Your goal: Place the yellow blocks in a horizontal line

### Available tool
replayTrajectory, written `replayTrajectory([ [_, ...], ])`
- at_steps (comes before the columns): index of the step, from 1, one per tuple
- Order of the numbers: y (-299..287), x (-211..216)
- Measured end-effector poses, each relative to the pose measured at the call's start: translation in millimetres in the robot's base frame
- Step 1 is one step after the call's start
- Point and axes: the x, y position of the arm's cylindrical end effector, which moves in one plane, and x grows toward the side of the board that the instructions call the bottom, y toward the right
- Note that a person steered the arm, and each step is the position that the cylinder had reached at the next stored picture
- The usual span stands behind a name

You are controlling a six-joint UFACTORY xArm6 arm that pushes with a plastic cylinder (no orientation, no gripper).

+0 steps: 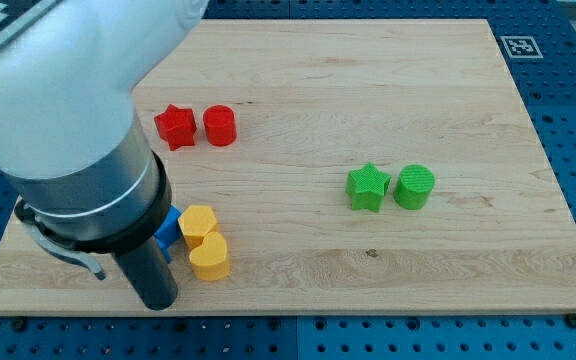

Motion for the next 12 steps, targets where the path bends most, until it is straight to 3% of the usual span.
replayTrajectory([
  [2,11.2,-9.2],
  [5,86.6,-37.1],
  [9,50.7,-56.1],
  [12,72.4,-67.2],
])
